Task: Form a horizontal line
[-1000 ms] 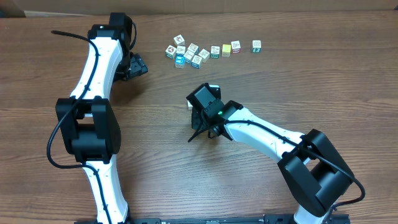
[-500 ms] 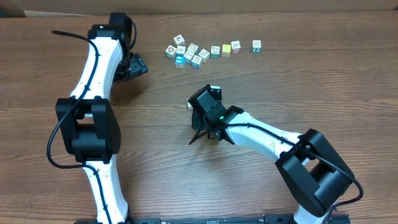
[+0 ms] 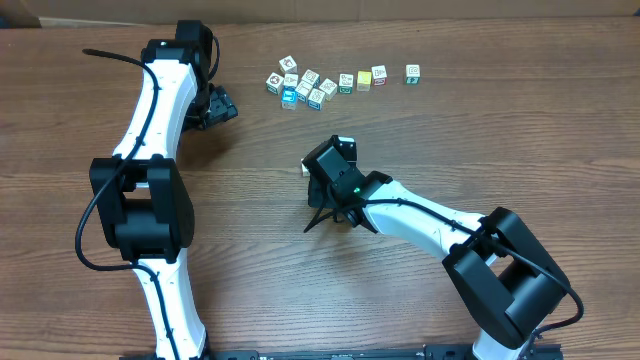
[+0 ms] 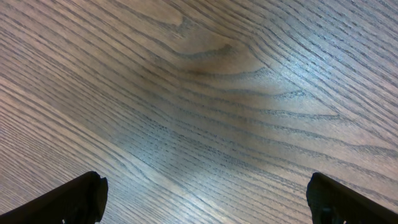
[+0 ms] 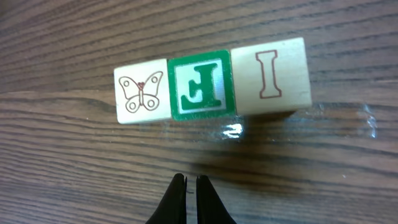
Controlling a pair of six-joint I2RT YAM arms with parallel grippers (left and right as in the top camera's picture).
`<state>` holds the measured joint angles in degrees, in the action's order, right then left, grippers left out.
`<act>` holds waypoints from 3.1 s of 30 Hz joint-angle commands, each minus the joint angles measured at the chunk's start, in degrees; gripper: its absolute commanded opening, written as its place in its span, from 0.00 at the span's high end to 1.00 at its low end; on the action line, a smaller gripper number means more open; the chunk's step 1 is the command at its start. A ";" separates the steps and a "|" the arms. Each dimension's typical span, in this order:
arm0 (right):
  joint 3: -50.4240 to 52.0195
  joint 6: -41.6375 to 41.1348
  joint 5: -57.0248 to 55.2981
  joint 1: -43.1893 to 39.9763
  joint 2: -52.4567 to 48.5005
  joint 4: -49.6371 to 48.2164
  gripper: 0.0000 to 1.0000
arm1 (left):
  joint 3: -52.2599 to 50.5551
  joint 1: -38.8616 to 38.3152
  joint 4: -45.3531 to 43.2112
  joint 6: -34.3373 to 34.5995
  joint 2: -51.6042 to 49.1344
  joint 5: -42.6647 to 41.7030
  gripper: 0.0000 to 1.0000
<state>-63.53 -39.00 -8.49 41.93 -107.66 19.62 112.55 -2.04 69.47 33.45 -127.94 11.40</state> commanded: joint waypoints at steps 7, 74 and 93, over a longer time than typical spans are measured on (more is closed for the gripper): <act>2.84 -0.72 -0.92 -0.17 0.17 -3.63 0.96 | 1.18 -0.22 0.11 -0.24 1.20 0.59 0.00; 4.26 -1.57 -3.56 -0.17 -2.73 -12.41 0.96 | 1.18 -0.22 0.11 -0.24 1.20 0.59 0.00; 4.26 -1.51 -4.42 -0.17 -2.73 -12.72 0.96 | 1.18 -0.22 0.11 -0.26 1.20 0.59 0.00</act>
<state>-59.66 -40.47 -11.99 41.93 -110.13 7.33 112.55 -2.04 69.49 33.45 -127.94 11.40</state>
